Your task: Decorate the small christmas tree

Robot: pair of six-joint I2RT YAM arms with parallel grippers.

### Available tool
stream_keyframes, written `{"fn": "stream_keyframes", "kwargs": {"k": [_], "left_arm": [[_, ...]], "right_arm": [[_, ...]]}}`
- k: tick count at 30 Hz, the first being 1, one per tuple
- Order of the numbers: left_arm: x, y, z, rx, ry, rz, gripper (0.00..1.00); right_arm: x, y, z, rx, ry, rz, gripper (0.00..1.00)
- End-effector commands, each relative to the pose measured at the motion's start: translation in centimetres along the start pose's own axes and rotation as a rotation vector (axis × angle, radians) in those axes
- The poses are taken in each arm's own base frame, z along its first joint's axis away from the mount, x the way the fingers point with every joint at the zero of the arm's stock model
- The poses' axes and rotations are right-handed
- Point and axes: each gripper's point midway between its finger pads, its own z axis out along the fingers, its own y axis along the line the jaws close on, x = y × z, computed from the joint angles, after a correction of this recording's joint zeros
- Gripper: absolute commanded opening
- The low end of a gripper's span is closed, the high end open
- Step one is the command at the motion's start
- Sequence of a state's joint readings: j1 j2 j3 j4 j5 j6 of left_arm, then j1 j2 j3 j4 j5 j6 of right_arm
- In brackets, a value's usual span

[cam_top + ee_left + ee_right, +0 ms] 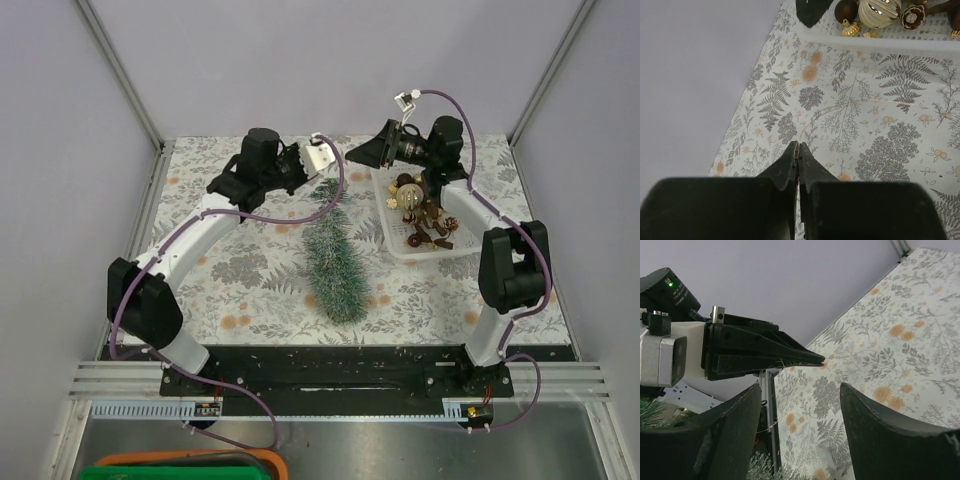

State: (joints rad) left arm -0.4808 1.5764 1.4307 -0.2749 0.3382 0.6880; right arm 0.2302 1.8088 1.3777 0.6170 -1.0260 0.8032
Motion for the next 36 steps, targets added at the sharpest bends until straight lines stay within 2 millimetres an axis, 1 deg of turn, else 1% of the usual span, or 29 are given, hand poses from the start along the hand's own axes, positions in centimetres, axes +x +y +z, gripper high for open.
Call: {"fn": "stream_keyframes", "kwargs": {"k": [1,2,4,8,12,16,20,22,24,28,31,36], "left_arm": [[-2.4,0.8,0.8,0.006,-0.086,0.031,0.00],[-2.5,0.7,1.0,0.009,-0.087,0.026,0.00],[-2.6,0.5,1.2,0.019,-0.092,0.023,0.00],[-3.2,-0.3,1.3,0.042,-0.110,0.034,0.00],[-4.0,-0.6,1.6,0.052,-0.128,0.046,0.00],[-5.1,-0.5,1.6,0.049,-0.154,0.041,0.00],[-6.0,-0.2,1.5,0.045,-0.173,0.028,0.00],[-6.4,0.0,1.4,0.037,-0.184,0.023,0.00],[-6.6,0.0,1.3,0.041,-0.188,0.013,0.00],[-6.9,-0.7,1.0,0.072,-0.196,-0.001,0.00],[-7.3,-0.9,0.7,0.087,-0.203,-0.014,0.00],[-6.8,-1.3,0.7,0.097,-0.180,-0.009,0.00]], "right_arm": [[0.9,4.7,2.0,-0.153,0.117,-0.177,0.73],[1.7,4.7,2.6,-0.138,0.146,-0.178,0.75],[2.4,4.7,3.5,-0.128,0.175,-0.191,0.75],[2.3,3.9,4.3,-0.099,0.171,-0.171,0.70],[3.2,3.2,4.3,-0.078,0.187,-0.165,0.68],[4.6,1.5,4.0,-0.005,0.225,-0.178,0.66],[5.2,1.1,3.8,0.008,0.214,-0.169,0.65],[5.5,1.0,3.6,0.014,0.202,-0.164,0.63],[5.4,1.3,3.6,-0.001,0.168,-0.168,0.58],[5.0,2.1,3.5,-0.029,0.100,-0.154,0.40],[5.1,2.0,3.1,-0.007,0.074,-0.166,0.28],[4.8,2.6,1.4,0.035,-0.002,-0.202,0.03]]}}
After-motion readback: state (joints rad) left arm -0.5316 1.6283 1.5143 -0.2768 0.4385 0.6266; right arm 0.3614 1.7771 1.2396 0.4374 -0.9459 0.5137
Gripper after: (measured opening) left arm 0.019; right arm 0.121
